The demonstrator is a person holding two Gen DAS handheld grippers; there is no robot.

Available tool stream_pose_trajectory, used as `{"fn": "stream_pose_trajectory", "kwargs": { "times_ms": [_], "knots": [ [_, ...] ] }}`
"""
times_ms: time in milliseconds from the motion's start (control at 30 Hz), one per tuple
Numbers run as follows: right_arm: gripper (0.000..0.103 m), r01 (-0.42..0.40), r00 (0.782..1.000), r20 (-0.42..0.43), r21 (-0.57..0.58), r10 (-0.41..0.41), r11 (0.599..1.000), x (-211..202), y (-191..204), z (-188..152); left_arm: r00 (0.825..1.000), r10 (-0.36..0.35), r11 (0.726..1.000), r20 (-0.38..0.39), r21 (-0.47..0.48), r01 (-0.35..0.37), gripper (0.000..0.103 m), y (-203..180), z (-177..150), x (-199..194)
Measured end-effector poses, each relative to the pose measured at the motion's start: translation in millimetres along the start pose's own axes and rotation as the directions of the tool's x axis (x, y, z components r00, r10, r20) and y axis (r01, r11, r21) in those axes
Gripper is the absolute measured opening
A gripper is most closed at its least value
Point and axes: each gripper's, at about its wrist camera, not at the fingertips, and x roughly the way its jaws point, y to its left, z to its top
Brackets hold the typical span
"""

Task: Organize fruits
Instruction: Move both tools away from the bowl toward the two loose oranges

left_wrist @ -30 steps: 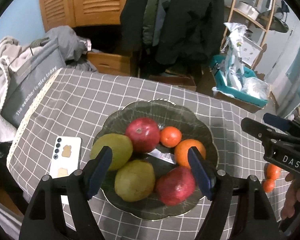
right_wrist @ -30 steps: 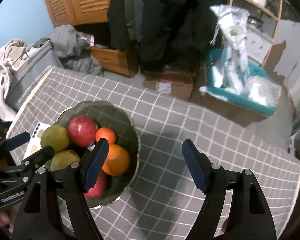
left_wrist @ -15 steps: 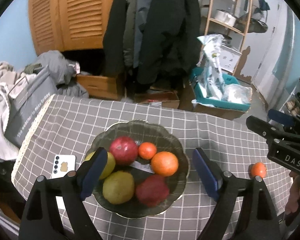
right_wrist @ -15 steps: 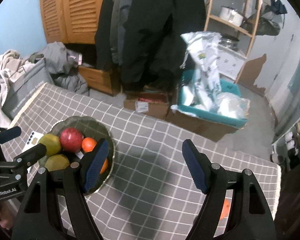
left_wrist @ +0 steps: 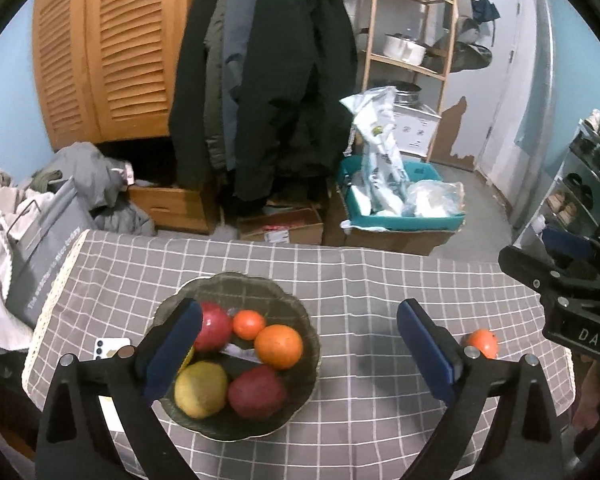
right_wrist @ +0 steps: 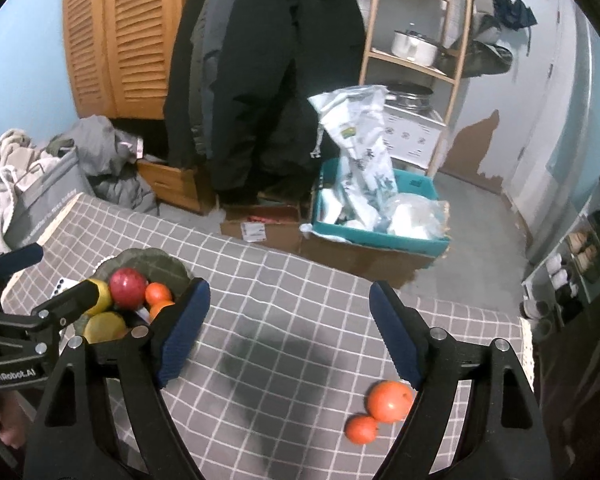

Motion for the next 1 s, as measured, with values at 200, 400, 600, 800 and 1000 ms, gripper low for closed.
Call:
{"fn": "stream_pose_trajectory", "kwargs": {
  "times_ms": [200, 400, 600, 800, 1000],
  "knots": [
    [0.082, 0.027, 1.0, 0.005, 0.03, -0.027, 0.999, -14, -24, -12, 1.0, -0.022, 0.999, 0.005, 0.037, 0.021, 0.099, -22, 3, -1],
    [0.082, 0.06, 0.998, 0.008, 0.055, -0.06, 0.997, -25, -48, -25, 0.999, -0.052, 0.997, 0.005, 0.065, 0.052, 0.102, -44, 3, -1],
    [0.082, 0.098, 0.995, -0.018, 0.099, -0.097, 0.99, -23, -76, -39, 0.996, -0.08, 0.992, -0.032, 0.094, 0.083, 0.102, -69, 2, 13],
    [0.082, 0.128, 0.991, -0.061, 0.141, -0.121, 0.982, -16, -102, -54, 0.995, -0.083, 0.987, -0.051, 0.131, 0.089, 0.102, -92, -2, 22],
    [0.082, 0.14, 0.988, -0.088, 0.164, -0.127, 0.977, -9, -117, -65, 0.992, -0.09, 0.982, -0.087, 0.158, 0.103, 0.102, -111, -6, 36]
  ]
}}
